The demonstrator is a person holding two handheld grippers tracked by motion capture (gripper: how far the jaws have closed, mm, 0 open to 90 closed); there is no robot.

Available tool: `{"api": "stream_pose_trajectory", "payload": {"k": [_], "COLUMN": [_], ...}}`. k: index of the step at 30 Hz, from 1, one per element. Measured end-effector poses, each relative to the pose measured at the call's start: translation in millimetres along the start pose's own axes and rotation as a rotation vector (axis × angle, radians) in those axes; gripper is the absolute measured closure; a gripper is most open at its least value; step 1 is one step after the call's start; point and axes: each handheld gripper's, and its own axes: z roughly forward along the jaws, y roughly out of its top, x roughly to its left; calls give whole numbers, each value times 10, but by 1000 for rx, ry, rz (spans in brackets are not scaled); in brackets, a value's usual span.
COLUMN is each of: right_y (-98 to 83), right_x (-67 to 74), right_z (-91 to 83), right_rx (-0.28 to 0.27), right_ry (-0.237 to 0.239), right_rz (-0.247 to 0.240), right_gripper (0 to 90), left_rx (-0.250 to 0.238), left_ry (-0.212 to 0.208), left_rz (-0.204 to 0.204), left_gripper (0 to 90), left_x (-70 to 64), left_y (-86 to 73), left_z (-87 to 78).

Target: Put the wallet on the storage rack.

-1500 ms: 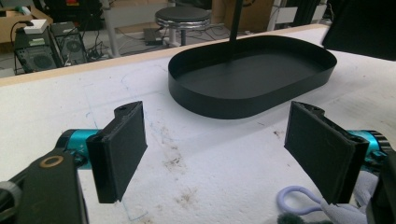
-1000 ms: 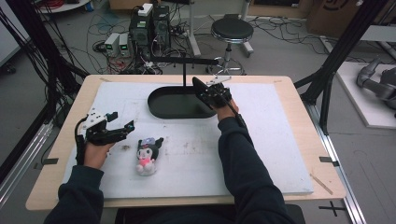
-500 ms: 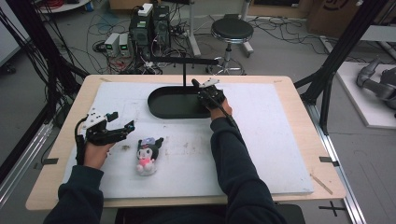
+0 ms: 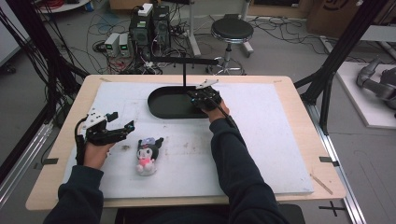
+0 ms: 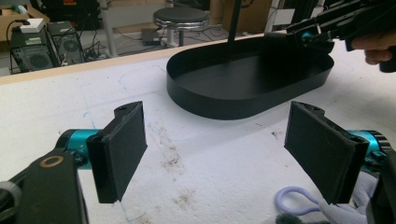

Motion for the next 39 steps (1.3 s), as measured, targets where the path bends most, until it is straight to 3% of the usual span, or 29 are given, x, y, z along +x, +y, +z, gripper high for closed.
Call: {"api": "stream_pose_trajectory", "payload": {"k": [3,4,5,6,9,13,17,20,22,23,26,29,35,39], "right_y": [-22,-29,-37,-32,-19,-12,-48,-189,-375,-375,-572,-809,-1164,-1226], "right_x": [4,5,-11,-23,-59,-156,-290,-344,-404,-404,-439,-466,-522,-574], "right_z": [68,87,98,82,32,-195,-482,-749,-993,-993,-1208,-1417,-1624,-1639], "right_rx": [-7,-16,-64,-88,-116,-122,-86,-127,-122,-122,-105,-87,-81,-68], "right_ry": [-15,-3,25,37,71,90,147,136,110,110,82,27,-2,-4], "right_rz": [17,35,96,131,161,126,115,83,61,61,38,21,76,106], "right_gripper": [706,654,489,485,468,442,386,362,311,311,276,231,220,220], "left_rx": [1,2,1,1,0,-1,-6,-17,-26,-29,-25,-29,-21,-19], "left_ry": [0,-1,-2,-1,-2,-5,-5,13,14,15,7,-5,-8,-3], "left_rz": [1,1,0,-1,-6,-7,-16,-26,-43,-49,-63,-67,-62,-61], "left_gripper": [204,204,204,204,204,205,209,207,202,202,202,202,202,202], "left_x": [5,5,3,4,10,15,13,20,28,34,42,41,37,32], "left_y": [-2,-3,-3,-2,-4,-9,-5,2,4,1,-7,-9,-12,-11], "left_z": [3,4,4,3,-1,-11,-23,-40,-48,-49,-45,-36,-32,-32]}}
